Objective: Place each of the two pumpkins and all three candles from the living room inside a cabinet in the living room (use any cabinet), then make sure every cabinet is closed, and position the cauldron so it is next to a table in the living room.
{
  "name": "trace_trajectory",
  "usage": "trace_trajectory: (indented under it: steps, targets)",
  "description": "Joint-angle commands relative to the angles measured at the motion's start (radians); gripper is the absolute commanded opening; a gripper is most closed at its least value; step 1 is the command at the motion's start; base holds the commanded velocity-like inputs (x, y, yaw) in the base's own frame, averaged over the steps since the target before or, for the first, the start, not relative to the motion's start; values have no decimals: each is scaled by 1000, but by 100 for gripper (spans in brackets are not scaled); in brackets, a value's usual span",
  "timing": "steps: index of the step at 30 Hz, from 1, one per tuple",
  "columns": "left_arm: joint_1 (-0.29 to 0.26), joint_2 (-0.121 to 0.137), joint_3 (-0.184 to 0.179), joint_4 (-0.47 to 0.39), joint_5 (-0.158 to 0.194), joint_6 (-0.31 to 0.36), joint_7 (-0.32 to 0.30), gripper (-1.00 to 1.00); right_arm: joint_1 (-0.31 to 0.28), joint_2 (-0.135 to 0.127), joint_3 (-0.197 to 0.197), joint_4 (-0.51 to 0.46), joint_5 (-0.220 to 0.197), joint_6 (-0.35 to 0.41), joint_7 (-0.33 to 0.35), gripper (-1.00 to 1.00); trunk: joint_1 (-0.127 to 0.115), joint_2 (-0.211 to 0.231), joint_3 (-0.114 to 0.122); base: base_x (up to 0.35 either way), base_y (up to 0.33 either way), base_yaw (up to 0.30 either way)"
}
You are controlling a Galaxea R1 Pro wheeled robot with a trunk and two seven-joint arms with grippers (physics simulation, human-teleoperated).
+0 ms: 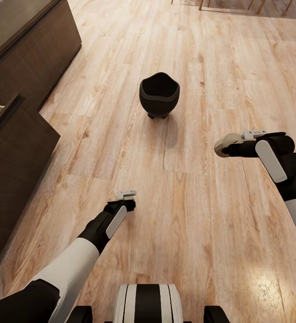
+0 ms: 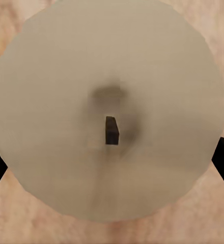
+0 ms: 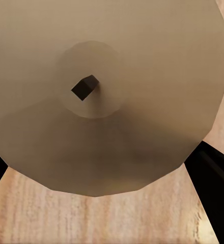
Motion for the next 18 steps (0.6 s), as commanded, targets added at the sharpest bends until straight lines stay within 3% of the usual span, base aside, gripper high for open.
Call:
trace_trajectory:
  steps: [1, 9, 15, 18]
  targets:
    - [-1, 1, -4, -2, 10, 2, 10, -100, -1, -1, 4, -1, -10, 2, -10, -100, -1, 0, 3, 0, 0, 0]
    - [-1, 2, -2, -6, 11, 3, 9, -100, 0, 0, 6, 0, -9, 2, -10, -100, -4, 2, 34, 0, 0, 0]
    - [-1, 2, 20, -10, 12, 5, 6, -100, 0, 2, 8, 3, -8, 2, -10, -100, -7, 3, 57, 0, 0, 0]
    - [-1, 5, 22, -15, 10, 8, -38, -100, 0, 3, 16, 14, -8, 2, -10, -100, -8, 4, 69, 0, 0, 0]
